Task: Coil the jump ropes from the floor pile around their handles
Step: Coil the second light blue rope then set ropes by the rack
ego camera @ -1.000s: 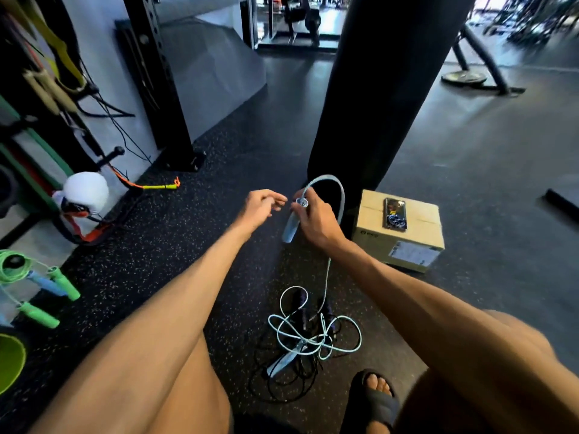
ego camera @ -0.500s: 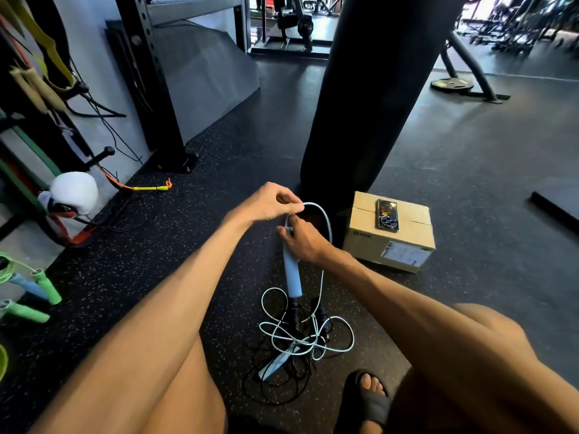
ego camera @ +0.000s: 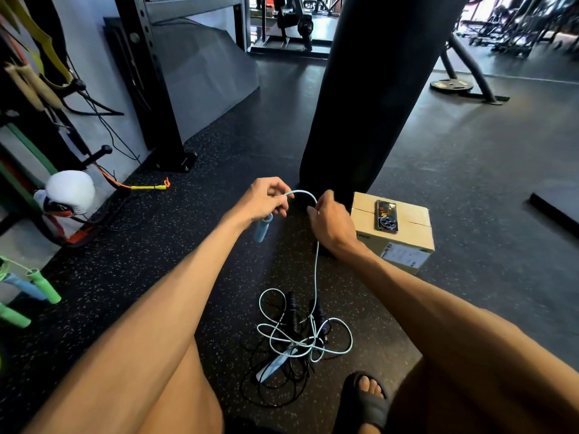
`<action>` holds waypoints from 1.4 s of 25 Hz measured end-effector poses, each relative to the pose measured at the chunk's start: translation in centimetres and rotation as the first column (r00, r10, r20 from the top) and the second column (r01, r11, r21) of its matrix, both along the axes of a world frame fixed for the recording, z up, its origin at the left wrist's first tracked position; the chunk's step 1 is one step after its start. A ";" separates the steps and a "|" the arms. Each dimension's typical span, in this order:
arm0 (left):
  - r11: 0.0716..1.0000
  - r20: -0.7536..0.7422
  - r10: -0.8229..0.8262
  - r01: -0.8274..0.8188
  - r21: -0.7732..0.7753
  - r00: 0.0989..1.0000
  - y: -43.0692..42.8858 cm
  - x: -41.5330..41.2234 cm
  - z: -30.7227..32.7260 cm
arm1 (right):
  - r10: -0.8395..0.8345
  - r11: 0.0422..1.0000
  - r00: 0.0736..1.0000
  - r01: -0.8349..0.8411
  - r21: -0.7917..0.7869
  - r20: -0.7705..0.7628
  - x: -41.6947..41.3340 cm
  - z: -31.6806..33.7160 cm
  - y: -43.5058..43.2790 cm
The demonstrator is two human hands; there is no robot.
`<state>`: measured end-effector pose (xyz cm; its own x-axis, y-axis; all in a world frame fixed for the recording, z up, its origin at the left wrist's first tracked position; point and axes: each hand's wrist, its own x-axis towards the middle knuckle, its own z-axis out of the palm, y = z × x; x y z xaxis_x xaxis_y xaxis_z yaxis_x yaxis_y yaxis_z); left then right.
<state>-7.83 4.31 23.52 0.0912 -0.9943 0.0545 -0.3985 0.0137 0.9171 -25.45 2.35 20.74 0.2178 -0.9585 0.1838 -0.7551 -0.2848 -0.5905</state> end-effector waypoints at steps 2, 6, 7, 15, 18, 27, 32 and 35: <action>0.999 0.012 -0.050 0.050 0.011 0.999 0.0 -0.3 0.0 | 0.012 1.000 1.000 -0.012 -0.016 0.006 -0.6 0.1 -0.5; 0.991 -0.098 -0.125 0.130 0.043 0.987 -0.1 -0.9 -0.1 | 0.100 0.991 0.995 -0.100 0.086 0.005 -1.0 -0.7 -2.0; 0.983 -0.107 -0.160 0.168 0.075 0.981 -0.1 -1.0 -0.2 | 0.085 0.994 0.995 -0.088 0.072 0.050 -1.1 -0.5 -2.3; 0.906 -0.548 -0.278 0.404 0.122 0.789 0.9 -2.5 1.1 | 0.055 0.982 0.986 -0.082 0.171 0.156 -1.5 -1.0 -3.5; 0.953 -0.713 -0.206 0.302 0.009 0.670 0.8 -2.3 1.8 | 0.162 0.913 0.986 -0.168 0.371 0.046 -1.5 -2.5 -2.9; 0.991 -0.632 -0.127 0.119 -0.055 0.764 0.5 -1.0 1.9 | 0.183 0.934 0.974 -0.214 0.287 0.133 0.2 -2.1 -0.6; 0.983 -0.592 -0.181 0.167 -0.079 0.785 1.1 -1.0 2.1 | 0.181 0.925 0.970 -0.223 0.308 0.160 0.8 -2.2 -1.5; 0.989 -0.643 -0.146 0.094 -0.115 0.752 0.9 -0.4 2.2 | 0.240 0.865 0.957 -0.286 0.412 0.161 1.1 -3.2 -0.9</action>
<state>-8.23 5.18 25.75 0.0111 -0.9952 0.0969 0.3004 0.0958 0.9490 -24.38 1.45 17.56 0.4752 -0.8579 -0.1956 -0.6179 -0.1670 -0.7683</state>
